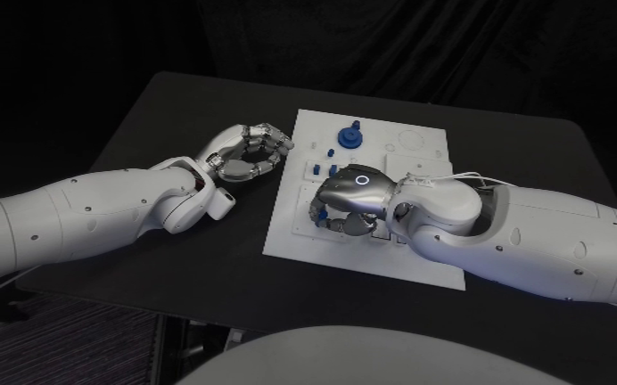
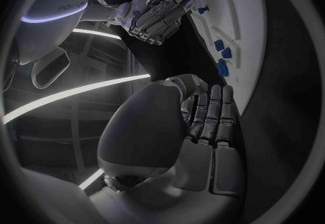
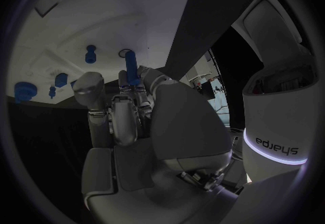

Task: Assemble the parts on the task board

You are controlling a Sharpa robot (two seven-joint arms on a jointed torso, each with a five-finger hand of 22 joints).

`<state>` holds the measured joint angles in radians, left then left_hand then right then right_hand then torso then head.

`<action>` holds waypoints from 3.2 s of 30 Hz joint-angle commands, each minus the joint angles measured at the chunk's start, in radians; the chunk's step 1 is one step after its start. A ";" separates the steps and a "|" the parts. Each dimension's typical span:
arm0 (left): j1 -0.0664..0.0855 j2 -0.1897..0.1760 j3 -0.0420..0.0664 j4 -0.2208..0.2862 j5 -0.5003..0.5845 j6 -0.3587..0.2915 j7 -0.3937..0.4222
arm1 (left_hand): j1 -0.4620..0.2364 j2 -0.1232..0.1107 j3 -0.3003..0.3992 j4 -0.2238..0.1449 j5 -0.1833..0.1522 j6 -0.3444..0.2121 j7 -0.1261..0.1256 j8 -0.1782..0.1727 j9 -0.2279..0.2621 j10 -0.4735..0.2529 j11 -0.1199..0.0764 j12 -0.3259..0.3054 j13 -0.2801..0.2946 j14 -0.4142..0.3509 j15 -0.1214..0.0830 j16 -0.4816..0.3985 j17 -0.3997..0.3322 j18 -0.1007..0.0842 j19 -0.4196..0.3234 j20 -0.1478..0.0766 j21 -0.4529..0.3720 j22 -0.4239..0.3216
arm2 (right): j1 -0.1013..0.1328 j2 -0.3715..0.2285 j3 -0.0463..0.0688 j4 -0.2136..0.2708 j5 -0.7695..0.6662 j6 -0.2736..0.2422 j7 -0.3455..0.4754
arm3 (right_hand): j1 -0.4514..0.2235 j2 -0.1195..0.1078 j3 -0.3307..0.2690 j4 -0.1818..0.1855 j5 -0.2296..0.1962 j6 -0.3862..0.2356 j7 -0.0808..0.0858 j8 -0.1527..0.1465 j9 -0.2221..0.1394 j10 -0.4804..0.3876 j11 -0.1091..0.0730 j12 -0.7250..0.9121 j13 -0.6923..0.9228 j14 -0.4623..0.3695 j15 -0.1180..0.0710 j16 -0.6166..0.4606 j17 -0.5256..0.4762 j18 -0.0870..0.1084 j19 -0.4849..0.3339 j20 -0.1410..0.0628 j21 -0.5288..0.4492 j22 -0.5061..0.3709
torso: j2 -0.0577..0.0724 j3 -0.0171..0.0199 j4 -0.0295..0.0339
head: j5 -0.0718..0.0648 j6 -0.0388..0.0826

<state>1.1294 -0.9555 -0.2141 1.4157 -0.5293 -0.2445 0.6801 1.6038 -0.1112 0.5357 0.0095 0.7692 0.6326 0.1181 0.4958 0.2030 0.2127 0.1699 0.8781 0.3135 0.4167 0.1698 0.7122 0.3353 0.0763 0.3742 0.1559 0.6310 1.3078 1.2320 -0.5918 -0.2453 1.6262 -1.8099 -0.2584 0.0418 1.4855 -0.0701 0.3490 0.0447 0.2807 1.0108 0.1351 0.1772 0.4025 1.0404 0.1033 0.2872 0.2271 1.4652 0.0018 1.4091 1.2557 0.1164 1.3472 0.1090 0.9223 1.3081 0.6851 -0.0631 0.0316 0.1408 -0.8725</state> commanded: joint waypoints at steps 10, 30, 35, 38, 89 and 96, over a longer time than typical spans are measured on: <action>-0.002 0.003 0.001 -0.001 0.001 0.019 0.101 | -0.005 0.010 -0.005 -0.002 -0.002 -0.001 0.011 0.001 -0.001 -0.001 0.009 0.003 -0.002 0.001 0.012 0.007 -0.002 -0.013 0.001 0.009 0.006 0.027 | -0.005 -0.008 -0.001 -0.004 -0.038 -0.011 -0.006 | 0.012 0.002 0.002 -0.008 0.004 -0.005 0.002 -0.005 0.002 0.041 -0.029 0.001 0.001 -0.001 -0.003 0.001 0.003 -0.006 0.002 -0.008 0.008 0.118 | -0.001 0.0009 0.0008 | 0.002 0.000; -0.002 0.006 0.001 -0.005 0.001 0.026 0.095 | -0.006 0.013 -0.006 -0.001 -0.002 -0.003 0.012 0.001 -0.001 -0.002 0.010 0.002 -0.003 0.003 0.015 0.009 -0.002 -0.013 0.001 0.012 0.009 0.027 | -0.005 -0.011 -0.001 -0.010 -0.039 -0.008 -0.012 | 0.013 0.002 0.003 -0.010 0.004 -0.005 0.002 -0.006 0.002 0.042 -0.029 0.000 0.001 0.000 -0.003 0.003 0.005 -0.006 0.002 -0.009 0.009 0.119 | 0.000 0.0006 0.0005 | 0.006 0.000; -0.002 0.008 0.001 -0.006 0.001 0.027 0.094 | -0.006 0.013 -0.006 -0.001 -0.002 -0.003 0.012 0.001 -0.001 -0.002 0.010 0.002 -0.003 0.003 0.015 0.009 -0.002 -0.013 0.001 0.012 0.009 0.027 | -0.005 -0.008 -0.001 -0.009 -0.039 0.006 -0.010 | 0.008 -0.001 0.004 -0.011 0.003 -0.009 0.005 -0.012 0.002 0.040 -0.027 -0.005 0.000 -0.001 -0.002 0.001 0.002 -0.006 0.002 -0.008 0.010 0.119 | 0.000 -0.0001 0.0002 | 0.005 0.000; -0.002 0.009 0.001 -0.007 0.001 0.028 0.093 | -0.006 0.013 -0.006 0.000 -0.002 -0.003 0.012 0.001 -0.001 -0.002 0.010 0.002 -0.004 0.004 0.016 0.009 -0.003 -0.014 0.001 0.013 0.009 0.027 | -0.005 -0.006 -0.001 -0.008 -0.039 0.012 -0.008 | -0.007 -0.006 0.002 -0.003 0.003 -0.024 0.009 -0.026 -0.002 0.030 -0.021 -0.017 -0.003 -0.002 0.003 -0.001 0.000 -0.007 -0.001 -0.005 0.008 0.117 | -0.001 0.0000 0.0005 | 0.004 0.000; -0.002 0.003 0.001 -0.008 0.001 0.028 0.092 | -0.004 0.017 -0.006 -0.001 -0.002 -0.005 0.013 0.001 -0.001 -0.004 0.012 0.001 -0.006 0.007 0.020 0.011 -0.004 -0.013 0.001 0.017 0.013 0.027 | 0.107 -0.310 0.003 0.133 0.170 -0.116 -0.067 | -0.040 -0.017 -0.153 0.152 0.004 -0.267 0.042 -0.099 -0.175 -0.225 0.022 -0.004 0.019 -0.093 0.030 -0.081 -0.129 0.024 -0.101 0.025 -0.225 0.072 | 0.000 0.0016 -0.0056 | -0.040 0.000; -0.002 0.006 0.001 -0.008 0.001 0.027 0.093 | -0.004 0.017 -0.006 -0.002 -0.002 -0.005 0.013 0.001 -0.001 -0.004 0.013 0.001 -0.006 0.007 0.020 0.011 -0.004 -0.013 0.001 0.017 0.014 0.027 | 0.125 -0.468 -0.001 0.183 0.291 -0.073 -0.153 | -0.035 -0.001 -0.141 0.152 0.011 -0.160 0.000 -0.042 -0.168 -0.209 -0.046 0.655 0.467 -0.154 -0.021 -0.190 -0.276 0.038 -0.129 -0.005 -0.342 0.052 | -0.002 -0.0007 -0.0057 | -0.048 0.000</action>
<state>1.1288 -0.9517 -0.2138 1.4053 -0.5294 -0.2174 0.6801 1.5996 -0.1070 0.5357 0.0095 0.7693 0.6289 0.1218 0.4958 0.2030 0.2091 0.1734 0.8781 0.3090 0.4238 0.1842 0.7201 0.3326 0.0764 0.3778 0.1665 0.6386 1.3074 1.3541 -1.0454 -0.2467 1.7967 -1.6077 -0.3549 -0.0231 1.4599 -0.0805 0.2072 0.1883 0.2867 0.8410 0.1422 0.1279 0.2314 0.8454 0.0637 0.8562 0.6328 1.3086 -0.0093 1.2267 0.9889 0.1490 1.2129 0.1143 0.5804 1.3078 0.6841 -0.0618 0.0271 0.0960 -0.8725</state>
